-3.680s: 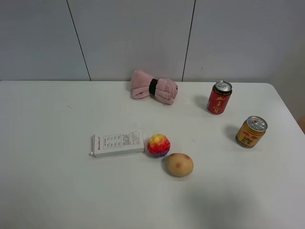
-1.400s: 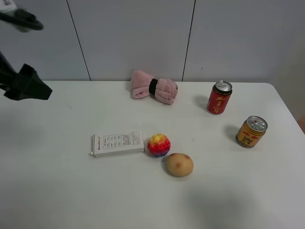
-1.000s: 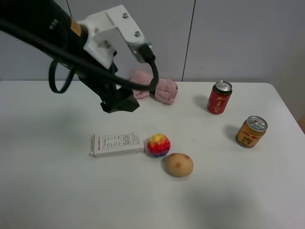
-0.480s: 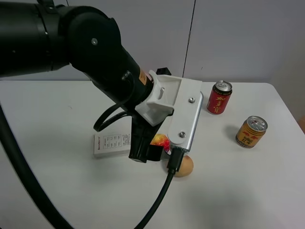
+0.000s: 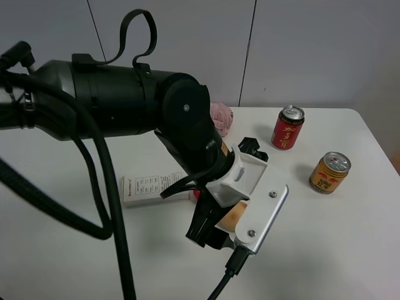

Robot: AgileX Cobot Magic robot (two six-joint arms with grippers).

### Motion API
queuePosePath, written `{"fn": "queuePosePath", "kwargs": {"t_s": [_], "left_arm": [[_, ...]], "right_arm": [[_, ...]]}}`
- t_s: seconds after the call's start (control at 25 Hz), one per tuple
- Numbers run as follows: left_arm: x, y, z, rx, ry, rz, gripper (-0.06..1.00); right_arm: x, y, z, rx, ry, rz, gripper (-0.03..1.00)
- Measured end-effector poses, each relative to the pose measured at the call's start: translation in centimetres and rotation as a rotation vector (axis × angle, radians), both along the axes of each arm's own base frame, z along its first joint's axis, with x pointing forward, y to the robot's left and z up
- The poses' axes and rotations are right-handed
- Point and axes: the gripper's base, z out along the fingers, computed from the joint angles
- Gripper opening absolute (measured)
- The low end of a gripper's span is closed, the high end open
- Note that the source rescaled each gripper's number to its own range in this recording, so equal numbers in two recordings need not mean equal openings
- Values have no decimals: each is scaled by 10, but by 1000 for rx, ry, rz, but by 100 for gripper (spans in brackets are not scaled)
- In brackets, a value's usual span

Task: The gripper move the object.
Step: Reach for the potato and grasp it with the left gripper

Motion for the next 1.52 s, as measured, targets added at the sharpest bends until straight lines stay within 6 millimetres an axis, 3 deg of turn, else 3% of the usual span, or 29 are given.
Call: {"fn": "queuePosePath", "kwargs": {"t_s": [0.28, 0.72, 1.12, 1.52], "left_arm": [[7, -13, -11, -1, -4, -38, 100], [34, -51, -49, 39, 36, -43, 100], [72, -35, -91, 117, 82, 34, 100], [78, -31, -111, 153, 113, 49, 100]], "right_arm": [[0, 0, 0, 0, 0, 0, 100], [0, 0, 0, 0, 0, 0, 100], [0, 0, 0, 0, 0, 0, 100], [0, 0, 0, 0, 0, 0, 100]]}}
